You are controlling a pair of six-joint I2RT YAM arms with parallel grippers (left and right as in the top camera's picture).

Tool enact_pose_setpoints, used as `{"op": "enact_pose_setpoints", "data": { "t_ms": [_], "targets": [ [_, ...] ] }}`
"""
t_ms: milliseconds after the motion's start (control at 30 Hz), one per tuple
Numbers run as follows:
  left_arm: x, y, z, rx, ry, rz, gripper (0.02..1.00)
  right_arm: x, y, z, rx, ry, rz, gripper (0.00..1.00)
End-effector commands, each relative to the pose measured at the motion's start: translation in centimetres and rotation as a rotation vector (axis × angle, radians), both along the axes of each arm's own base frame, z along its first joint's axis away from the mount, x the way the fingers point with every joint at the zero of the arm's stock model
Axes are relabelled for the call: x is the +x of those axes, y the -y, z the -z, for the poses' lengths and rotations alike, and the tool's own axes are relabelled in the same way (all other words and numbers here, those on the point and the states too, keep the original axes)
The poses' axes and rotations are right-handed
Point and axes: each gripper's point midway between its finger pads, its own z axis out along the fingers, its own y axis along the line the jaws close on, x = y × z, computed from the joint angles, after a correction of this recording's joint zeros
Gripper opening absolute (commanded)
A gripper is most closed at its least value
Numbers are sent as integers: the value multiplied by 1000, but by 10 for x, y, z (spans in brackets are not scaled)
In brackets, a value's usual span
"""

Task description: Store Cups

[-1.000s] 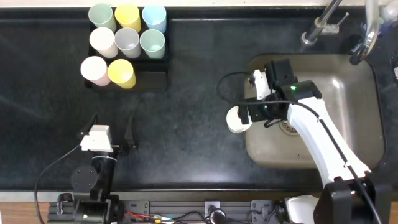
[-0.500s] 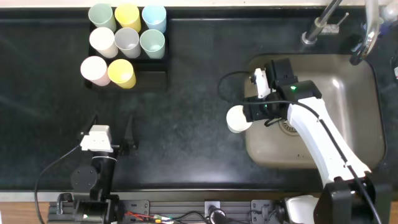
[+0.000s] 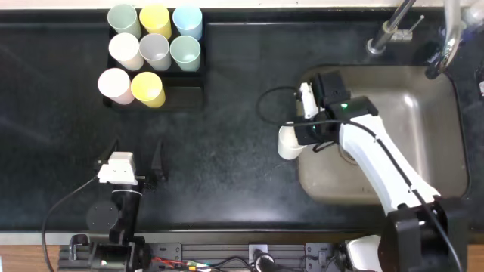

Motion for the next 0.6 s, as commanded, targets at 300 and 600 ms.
{"op": "enact_pose_setpoints", "data": {
  "t_ms": [300, 600],
  "targets": [
    [-1, 2, -1, 21, 7, 14, 1000, 2, -6, -42, 26, 97, 8, 40],
    [-1, 2, -1, 21, 7, 14, 1000, 34, -52, -161, 116, 344, -95, 45]
  ]
}}
